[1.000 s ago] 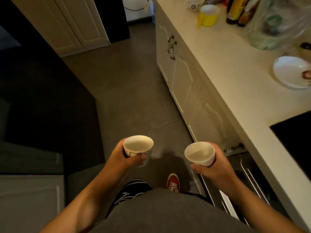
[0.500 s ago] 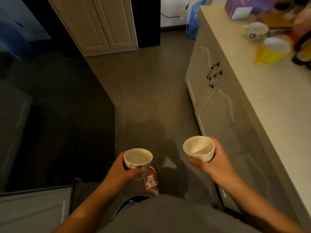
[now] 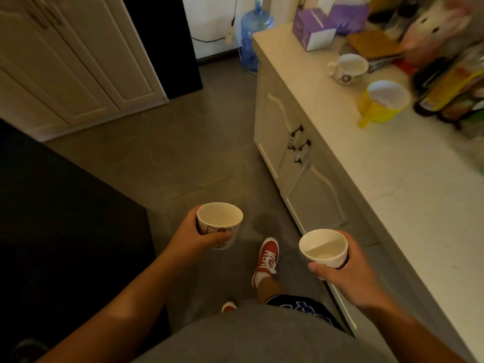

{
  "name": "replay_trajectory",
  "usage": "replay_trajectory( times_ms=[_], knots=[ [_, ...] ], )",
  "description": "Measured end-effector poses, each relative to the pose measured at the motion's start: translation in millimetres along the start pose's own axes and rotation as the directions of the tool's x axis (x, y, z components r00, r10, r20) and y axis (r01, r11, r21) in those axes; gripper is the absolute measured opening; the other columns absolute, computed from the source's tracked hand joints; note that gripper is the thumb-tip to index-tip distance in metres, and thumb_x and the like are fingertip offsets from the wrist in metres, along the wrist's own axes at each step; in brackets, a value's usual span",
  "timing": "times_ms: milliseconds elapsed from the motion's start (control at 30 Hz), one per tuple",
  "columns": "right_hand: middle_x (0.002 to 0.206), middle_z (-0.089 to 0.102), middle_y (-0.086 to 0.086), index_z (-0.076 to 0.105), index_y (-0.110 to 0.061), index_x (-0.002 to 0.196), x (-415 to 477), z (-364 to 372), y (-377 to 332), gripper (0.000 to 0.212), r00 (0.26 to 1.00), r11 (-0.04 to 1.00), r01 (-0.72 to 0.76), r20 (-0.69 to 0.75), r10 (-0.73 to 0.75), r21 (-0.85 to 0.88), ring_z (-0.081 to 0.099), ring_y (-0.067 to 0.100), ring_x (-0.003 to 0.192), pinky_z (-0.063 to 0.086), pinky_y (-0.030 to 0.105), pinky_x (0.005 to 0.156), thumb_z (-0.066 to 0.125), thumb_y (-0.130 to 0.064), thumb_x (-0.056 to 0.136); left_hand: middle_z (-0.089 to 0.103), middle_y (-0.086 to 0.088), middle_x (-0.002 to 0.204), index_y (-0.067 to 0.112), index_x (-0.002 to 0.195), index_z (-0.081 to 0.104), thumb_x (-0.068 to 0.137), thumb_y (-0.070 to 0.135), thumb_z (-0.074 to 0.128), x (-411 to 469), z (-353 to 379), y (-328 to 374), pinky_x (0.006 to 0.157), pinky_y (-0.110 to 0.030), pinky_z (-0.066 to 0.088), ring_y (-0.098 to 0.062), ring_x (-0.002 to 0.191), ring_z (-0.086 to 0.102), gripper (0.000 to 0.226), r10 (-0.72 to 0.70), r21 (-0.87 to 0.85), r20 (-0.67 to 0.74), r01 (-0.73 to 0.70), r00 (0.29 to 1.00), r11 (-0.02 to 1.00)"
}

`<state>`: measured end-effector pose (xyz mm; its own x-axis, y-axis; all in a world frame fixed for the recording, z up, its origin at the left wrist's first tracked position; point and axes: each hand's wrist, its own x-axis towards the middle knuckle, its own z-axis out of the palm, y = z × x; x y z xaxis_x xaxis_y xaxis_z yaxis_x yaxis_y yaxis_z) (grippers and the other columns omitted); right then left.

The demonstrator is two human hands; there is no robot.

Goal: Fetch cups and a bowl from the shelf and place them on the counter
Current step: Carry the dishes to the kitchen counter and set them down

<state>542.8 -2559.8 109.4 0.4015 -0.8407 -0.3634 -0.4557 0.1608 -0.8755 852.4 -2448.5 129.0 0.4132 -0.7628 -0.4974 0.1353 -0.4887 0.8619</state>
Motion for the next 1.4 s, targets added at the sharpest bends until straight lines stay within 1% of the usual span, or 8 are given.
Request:
replay_trajectory(
  times_ms=[167,367,533,700,900,1033,1200,1400],
  knots=[
    [0.103,0.065,-0.021,0.051,-0.058,0.103,76.1,-21.7,-7.6,0.075,0.999,0.999,-0.026,-0.021,0.027,0.035,0.063,0.005,0.096,0.053,0.016,0.069,0.086,-0.052,0.038,0.063,0.006,0.115,0.038,0.113,0.051,0.067,0.015,0.084,75.4,17.9,50.2,0.07,-0.02,0.055,-0.014,0.104,0.063,0.061,0.022,0.021,0.048,-0.024,0.999,0.999],
    [0.1,0.056,-0.046,0.047,-0.053,0.109,162.9,-27.8,-54.9,0.072,0.999,0.998,0.046,0.019,-0.046,-0.048,0.053,-0.022,0.097,0.042,-0.005,0.06,0.082,-0.055,0.046,0.065,0.002,0.115,0.033,0.117,0.052,0.069,0.009,0.083,129.1,12.2,87.3,0.071,-0.022,0.056,-0.015,0.105,0.064,0.062,0.023,0.033,0.0,-0.023,1.0,0.999],
    [0.109,0.053,-0.028,0.042,-0.039,0.124,239.1,-12.0,-99.0,0.083,0.992,0.993,0.098,0.089,-0.092,-0.066,0.054,-0.003,0.101,0.042,0.007,0.073,0.089,-0.032,0.057,0.066,0.006,0.109,0.035,0.114,0.053,0.07,0.008,0.082,164.6,-5.8,99.5,0.06,-0.016,0.056,-0.004,0.09,0.068,0.059,-0.044,0.002,-0.064,0.044,0.997,0.999],
    [0.113,0.056,-0.013,0.043,-0.035,0.125,302.6,10.8,-133.1,0.083,0.992,0.99,0.122,0.046,-0.119,-0.071,0.056,0.006,0.104,0.047,0.015,0.079,0.091,-0.026,0.057,0.065,0.005,0.113,0.038,0.113,0.053,0.068,0.016,0.084,219.2,-34.0,114.8,0.072,-0.023,0.054,-0.012,0.102,0.064,0.059,-0.106,0.025,-0.039,0.107,0.994,0.994],
    [0.112,0.056,-0.022,0.045,-0.042,0.118,352.3,37.7,-161.8,0.078,0.992,0.997,0.057,-0.11,-0.062,-0.047,0.056,-0.008,0.104,0.049,0.004,0.07,0.091,-0.026,0.056,0.064,0.002,0.116,0.034,0.116,0.052,0.068,0.015,0.083,322.9,-69.7,160.6,0.074,-0.027,0.057,-0.016,0.104,0.064,0.061,-0.107,0.113,0.166,0.089,0.98,0.99],
    [0.112,0.054,-0.024,0.043,-0.04,0.12,363.6,44.6,-175.5,0.083,0.962,0.999,-0.036,-0.27,0.036,0.004,0.057,-0.001,0.102,0.046,0.005,0.068,0.092,-0.022,0.055,0.065,0.002,0.116,0.035,0.118,0.053,0.068,0.012,0.085,390.3,-76.3,201.4,0.071,-0.023,0.058,-0.012,0.102,0.066,0.063,-0.093,0.231,0.34,0.012,0.936,0.973],
    [0.113,0.051,-0.028,0.043,-0.035,0.122,356.7,42.2,-188.2,0.083,0.861,0.993,-0.101,-0.495,0.119,0.064,0.051,-0.018,0.101,0.043,0.003,0.072,0.092,-0.022,0.056,0.063,0.003,0.118,0.034,0.121,0.05,0.066,0.014,0.087,456.6,-44.2,252.8,0.079,-0.029,0.058,-0.015,0.106,0.064,0.069,-0.086,0.354,0.573,-0.151,0.815,0.923],
    [0.112,0.051,-0.023,0.042,-0.028,0.123,330.8,23.4,-188.8,0.082,0.733,0.982,-0.16,-0.655,0.186,0.1,0.052,-0.008,0.101,0.039,0.009,0.08,0.091,-0.017,0.058,0.062,0.005,0.116,0.037,0.117,0.049,0.064,0.018,0.087,481.5,30.9,282.8,0.073,-0.022,0.057,-0.012,0.105,0.063,0.068,-0.078,0.357,0.718,-0.269,0.692,0.895]
  ],
)
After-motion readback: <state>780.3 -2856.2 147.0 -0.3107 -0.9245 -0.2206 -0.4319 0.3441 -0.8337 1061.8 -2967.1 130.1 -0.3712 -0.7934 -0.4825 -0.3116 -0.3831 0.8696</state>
